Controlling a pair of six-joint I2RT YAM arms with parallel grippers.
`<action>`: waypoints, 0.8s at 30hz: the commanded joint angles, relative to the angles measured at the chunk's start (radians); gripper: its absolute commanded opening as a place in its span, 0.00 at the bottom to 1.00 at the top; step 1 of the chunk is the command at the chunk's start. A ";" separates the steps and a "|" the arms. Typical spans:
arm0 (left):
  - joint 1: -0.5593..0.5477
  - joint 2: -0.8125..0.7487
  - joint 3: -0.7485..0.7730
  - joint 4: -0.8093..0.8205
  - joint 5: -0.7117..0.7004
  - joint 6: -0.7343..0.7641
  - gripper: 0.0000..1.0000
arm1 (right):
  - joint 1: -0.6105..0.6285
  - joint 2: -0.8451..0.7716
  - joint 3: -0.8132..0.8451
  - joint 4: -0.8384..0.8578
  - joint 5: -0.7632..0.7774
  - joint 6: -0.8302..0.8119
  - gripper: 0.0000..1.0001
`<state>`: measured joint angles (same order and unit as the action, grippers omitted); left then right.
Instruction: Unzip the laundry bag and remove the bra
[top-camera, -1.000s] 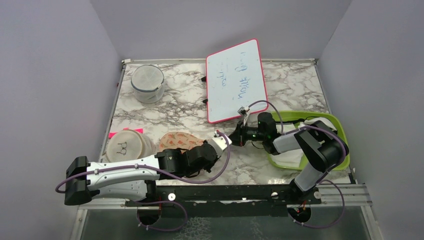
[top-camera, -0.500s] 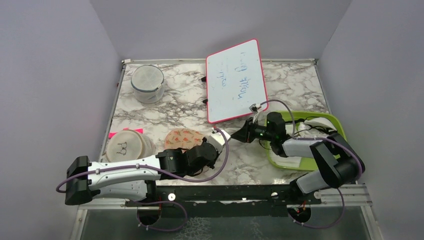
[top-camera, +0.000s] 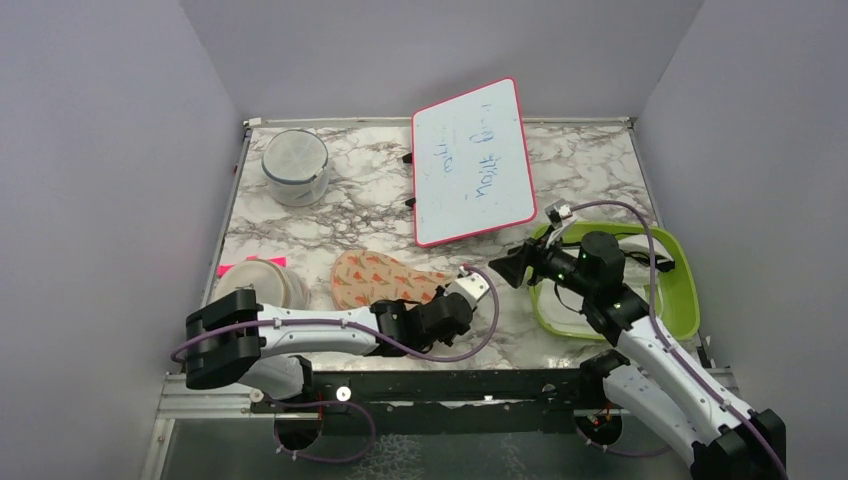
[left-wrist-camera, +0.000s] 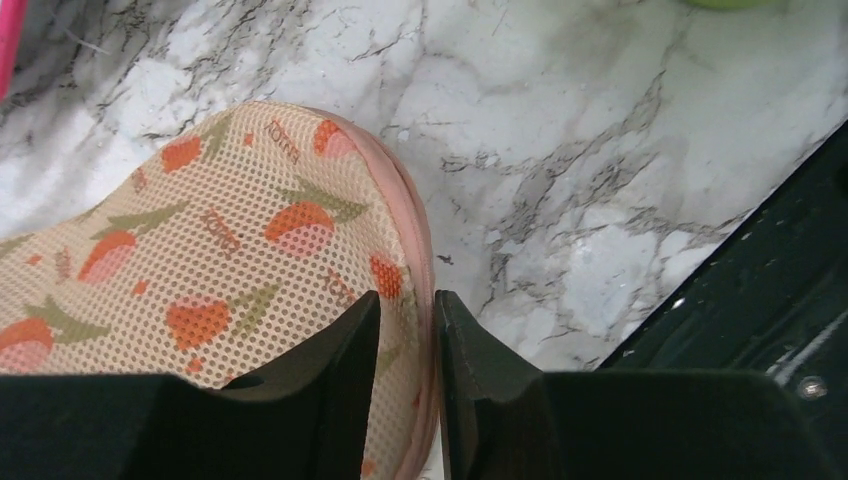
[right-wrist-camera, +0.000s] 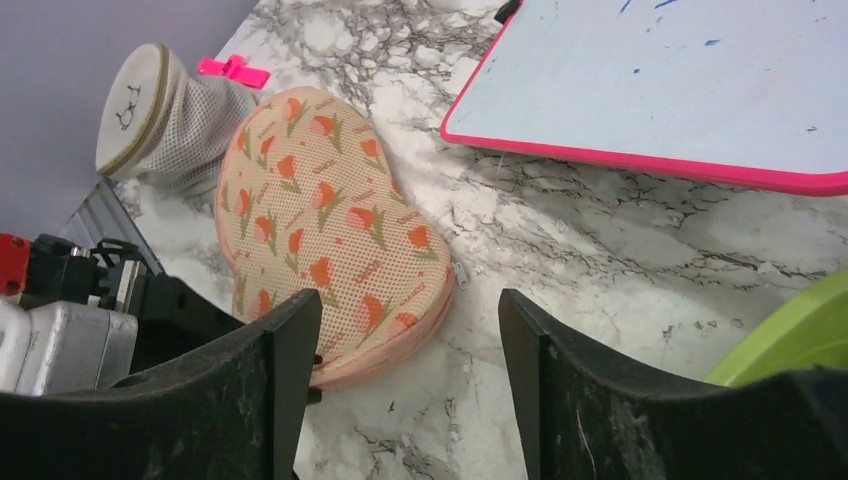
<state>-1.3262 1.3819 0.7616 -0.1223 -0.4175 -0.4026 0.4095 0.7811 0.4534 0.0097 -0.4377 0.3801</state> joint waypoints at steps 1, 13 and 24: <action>-0.004 -0.053 -0.007 0.043 0.041 -0.052 0.30 | 0.000 -0.061 0.041 -0.183 0.046 -0.024 0.65; 0.028 -0.325 -0.024 -0.257 -0.047 -0.223 0.88 | 0.001 0.115 0.118 -0.070 -0.332 -0.103 0.72; 0.488 -0.491 0.014 -0.419 0.134 -0.200 0.97 | 0.321 0.215 0.112 -0.054 -0.162 -0.133 0.87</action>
<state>-0.9447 0.9215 0.7273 -0.4698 -0.3733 -0.6228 0.5713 0.9680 0.5468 -0.0532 -0.7269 0.2893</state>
